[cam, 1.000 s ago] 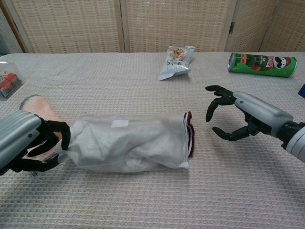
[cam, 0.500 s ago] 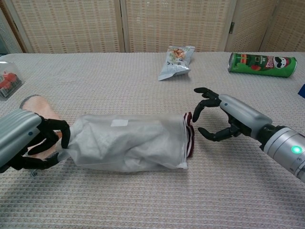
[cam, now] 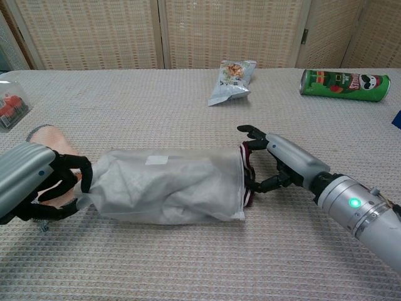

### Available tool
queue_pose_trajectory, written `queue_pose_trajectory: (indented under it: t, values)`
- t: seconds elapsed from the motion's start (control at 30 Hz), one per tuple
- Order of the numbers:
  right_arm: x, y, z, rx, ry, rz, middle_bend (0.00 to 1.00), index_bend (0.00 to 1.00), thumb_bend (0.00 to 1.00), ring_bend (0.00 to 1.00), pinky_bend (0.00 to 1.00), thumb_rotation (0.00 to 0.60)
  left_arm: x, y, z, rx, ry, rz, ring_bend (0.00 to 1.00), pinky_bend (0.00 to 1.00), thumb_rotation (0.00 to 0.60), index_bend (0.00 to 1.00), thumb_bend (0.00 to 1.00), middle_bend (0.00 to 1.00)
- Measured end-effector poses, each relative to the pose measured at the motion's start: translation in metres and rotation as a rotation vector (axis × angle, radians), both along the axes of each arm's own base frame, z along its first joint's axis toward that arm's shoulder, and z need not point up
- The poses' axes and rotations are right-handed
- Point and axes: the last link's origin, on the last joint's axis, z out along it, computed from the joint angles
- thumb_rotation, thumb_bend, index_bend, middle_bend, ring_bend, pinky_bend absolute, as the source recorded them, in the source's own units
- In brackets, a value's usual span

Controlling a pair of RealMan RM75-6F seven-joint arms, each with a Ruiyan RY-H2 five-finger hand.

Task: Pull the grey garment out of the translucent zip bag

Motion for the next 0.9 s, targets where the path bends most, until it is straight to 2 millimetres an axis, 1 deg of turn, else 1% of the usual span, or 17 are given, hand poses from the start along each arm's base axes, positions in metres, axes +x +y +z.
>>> queue_pose_trajectory:
  t: [0.1,0.17,0.33,0.43,0.63,0.9]
  values:
    - [0.002,0.001,-0.004,0.006,-0.008,-0.005,0.03,0.59,0.42,0.0,0.0,0.6,0.0,0.0,0.0,0.001,-0.002,0.001,1.0,1.0,0.6,0.71,0.51,1.0]
    - [0.002,0.001,-0.006,0.005,-0.011,-0.01,0.06,0.65,0.47,0.0,0.0,0.6,0.0,0.0,0.001,0.001,-0.004,0.001,1.0,1.0,0.6,0.71,0.51,1.0]
    - [0.003,-0.001,-0.007,-0.006,-0.027,-0.024,0.11,0.74,0.59,0.0,0.0,0.6,0.0,0.0,0.002,0.003,-0.005,0.0,1.0,1.0,0.6,0.71,0.51,1.0]
    - [0.003,-0.001,-0.007,-0.015,-0.027,-0.023,0.12,0.74,0.62,0.0,0.0,0.6,0.0,-0.001,0.002,0.004,-0.004,0.001,1.0,1.0,0.6,0.71,0.51,1.0]
    - [-0.005,-0.001,0.001,-0.027,-0.002,-0.021,0.12,0.74,0.64,0.0,0.0,0.6,-0.002,0.001,0.004,0.011,0.005,0.008,1.0,1.0,0.6,0.71,0.51,1.0]
    - [-0.018,-0.002,0.024,-0.05,0.035,-0.029,0.12,0.74,0.64,0.0,0.0,0.6,-0.008,0.005,0.007,0.029,0.025,0.014,1.0,1.0,0.6,0.71,0.51,1.0]
